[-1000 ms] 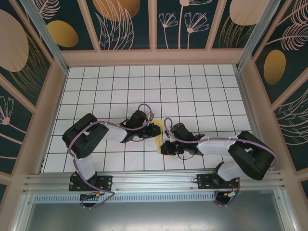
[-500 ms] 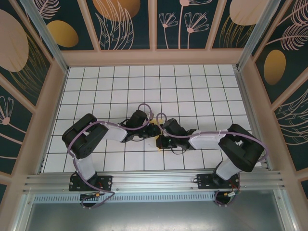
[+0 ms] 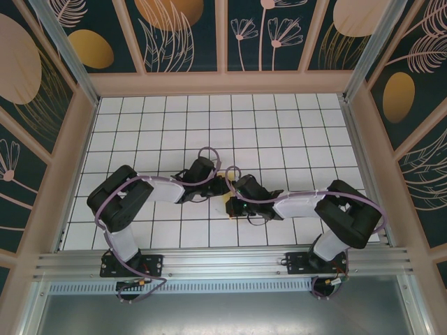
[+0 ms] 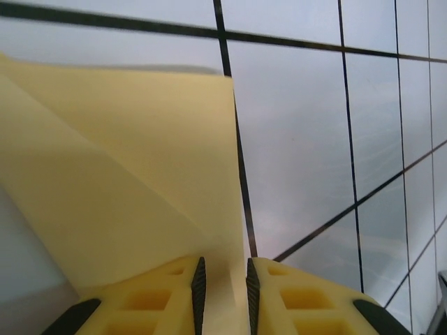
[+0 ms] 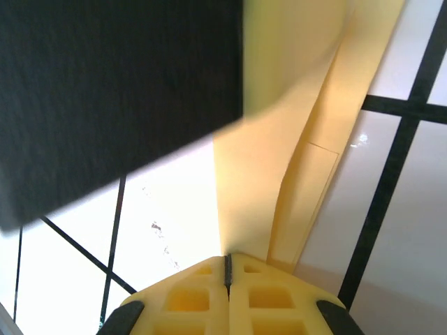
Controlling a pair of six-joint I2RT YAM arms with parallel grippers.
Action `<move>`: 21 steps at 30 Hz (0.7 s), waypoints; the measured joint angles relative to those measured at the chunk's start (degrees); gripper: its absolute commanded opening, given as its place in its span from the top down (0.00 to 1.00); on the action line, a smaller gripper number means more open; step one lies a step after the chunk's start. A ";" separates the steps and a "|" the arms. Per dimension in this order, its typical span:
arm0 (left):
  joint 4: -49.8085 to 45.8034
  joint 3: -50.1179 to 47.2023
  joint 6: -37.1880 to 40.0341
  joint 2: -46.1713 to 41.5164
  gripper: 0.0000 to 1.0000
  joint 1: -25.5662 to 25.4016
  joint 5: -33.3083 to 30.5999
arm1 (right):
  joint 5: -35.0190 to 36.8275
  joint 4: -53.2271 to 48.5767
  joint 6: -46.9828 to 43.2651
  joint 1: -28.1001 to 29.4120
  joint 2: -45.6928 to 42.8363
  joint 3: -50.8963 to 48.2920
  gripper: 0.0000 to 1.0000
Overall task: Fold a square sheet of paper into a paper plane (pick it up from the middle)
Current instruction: Fold the wing for the fifth time at the center of the table.
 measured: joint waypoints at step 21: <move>6.45 -8.41 4.00 -18.29 0.53 2.16 1.90 | -0.66 -1.22 -0.31 -0.61 0.68 1.27 0.96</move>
